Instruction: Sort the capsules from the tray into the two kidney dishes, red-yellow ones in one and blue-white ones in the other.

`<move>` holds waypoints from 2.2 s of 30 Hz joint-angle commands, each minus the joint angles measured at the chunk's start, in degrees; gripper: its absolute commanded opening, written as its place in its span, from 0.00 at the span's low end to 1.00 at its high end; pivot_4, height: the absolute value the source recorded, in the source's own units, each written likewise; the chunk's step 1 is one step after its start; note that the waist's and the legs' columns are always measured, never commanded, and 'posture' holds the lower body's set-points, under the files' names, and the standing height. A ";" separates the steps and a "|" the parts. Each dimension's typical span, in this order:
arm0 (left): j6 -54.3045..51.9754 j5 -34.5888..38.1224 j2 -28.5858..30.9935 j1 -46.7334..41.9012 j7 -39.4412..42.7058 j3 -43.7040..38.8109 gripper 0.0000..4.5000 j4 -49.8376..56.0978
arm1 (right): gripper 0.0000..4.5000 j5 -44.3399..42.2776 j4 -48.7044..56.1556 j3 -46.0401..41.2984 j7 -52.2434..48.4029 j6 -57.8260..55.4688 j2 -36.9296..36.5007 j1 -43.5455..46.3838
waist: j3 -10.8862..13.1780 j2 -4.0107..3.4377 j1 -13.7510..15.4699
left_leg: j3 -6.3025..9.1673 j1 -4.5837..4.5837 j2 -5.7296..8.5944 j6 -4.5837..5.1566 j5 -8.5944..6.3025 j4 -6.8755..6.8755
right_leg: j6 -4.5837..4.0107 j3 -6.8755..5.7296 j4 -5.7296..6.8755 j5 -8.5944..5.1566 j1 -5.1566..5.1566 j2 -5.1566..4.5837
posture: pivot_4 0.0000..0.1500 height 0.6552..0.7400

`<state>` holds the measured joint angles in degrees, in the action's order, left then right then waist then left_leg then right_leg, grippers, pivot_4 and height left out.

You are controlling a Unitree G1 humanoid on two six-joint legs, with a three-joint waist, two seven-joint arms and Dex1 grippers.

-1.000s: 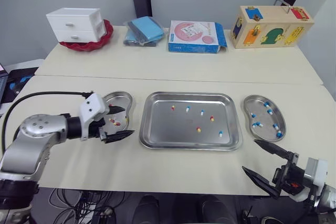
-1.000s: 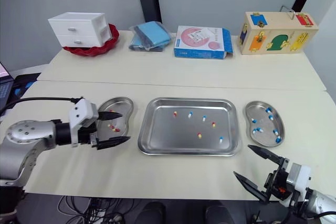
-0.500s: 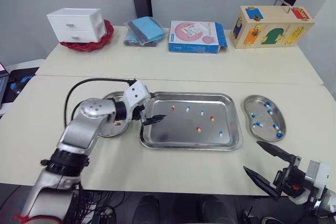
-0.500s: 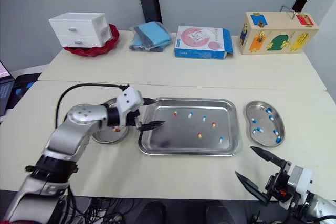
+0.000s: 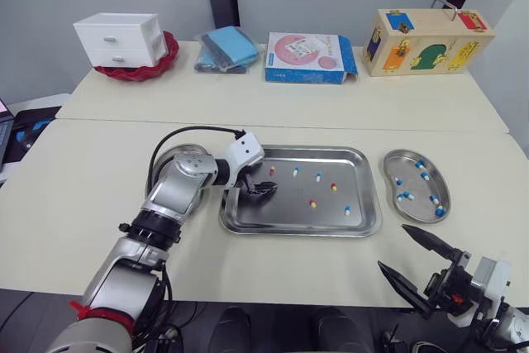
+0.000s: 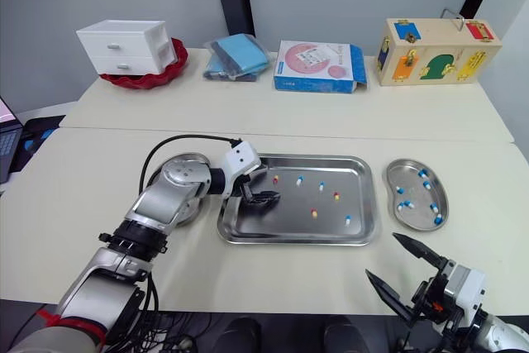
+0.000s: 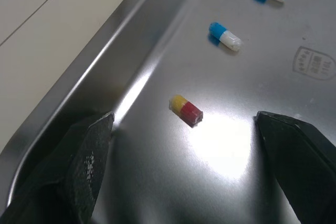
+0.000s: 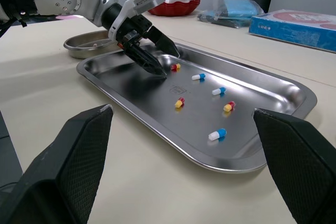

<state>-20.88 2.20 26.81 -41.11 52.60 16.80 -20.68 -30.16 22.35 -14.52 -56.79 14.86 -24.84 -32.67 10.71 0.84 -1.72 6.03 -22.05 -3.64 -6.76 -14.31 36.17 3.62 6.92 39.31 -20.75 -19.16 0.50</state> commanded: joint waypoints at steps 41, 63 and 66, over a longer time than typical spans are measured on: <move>-9.63 3.04 8.39 7.71 1.27 -8.78 0.01 18.92 | 1.00 -0.76 2.15 1.62 -1.61 1.72 -3.30 1.44 | -0.03 -0.04 -0.17 | -0.01 0.06 -0.02 -0.01 0.01 0.01 | 0.00 0.03 0.12 0.00 0.00 0.00 | 1.00 1.00; -25.54 8.69 20.08 26.58 -9.95 -30.35 0.01 35.98 | 1.00 -4.11 -2.47 3.64 -9.22 -4.89 -9.35 10.16 | -0.02 -0.01 0.04 | 0.02 0.05 -0.03 -0.01 0.01 0.04 | 0.00 0.00 0.12 -0.01 0.00 -0.01 | 1.00 1.00; -25.35 8.83 20.11 27.13 -10.94 -30.47 0.01 35.66 | 1.00 -4.08 -2.45 3.65 -9.29 -5.43 -9.34 10.83 | -0.01 0.00 0.03 | 0.02 0.05 -0.03 -0.01 0.01 0.03 | 0.00 0.00 0.12 0.00 0.00 -0.01 | 1.00 1.00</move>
<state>-46.22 10.65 46.02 -13.90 42.58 -11.76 13.54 -32.87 19.38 -10.08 -65.90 9.47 -33.75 -21.93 10.70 0.84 -1.69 6.05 -22.00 -3.67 -6.77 -14.30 36.21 3.63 6.91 39.43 -20.75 -19.16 0.50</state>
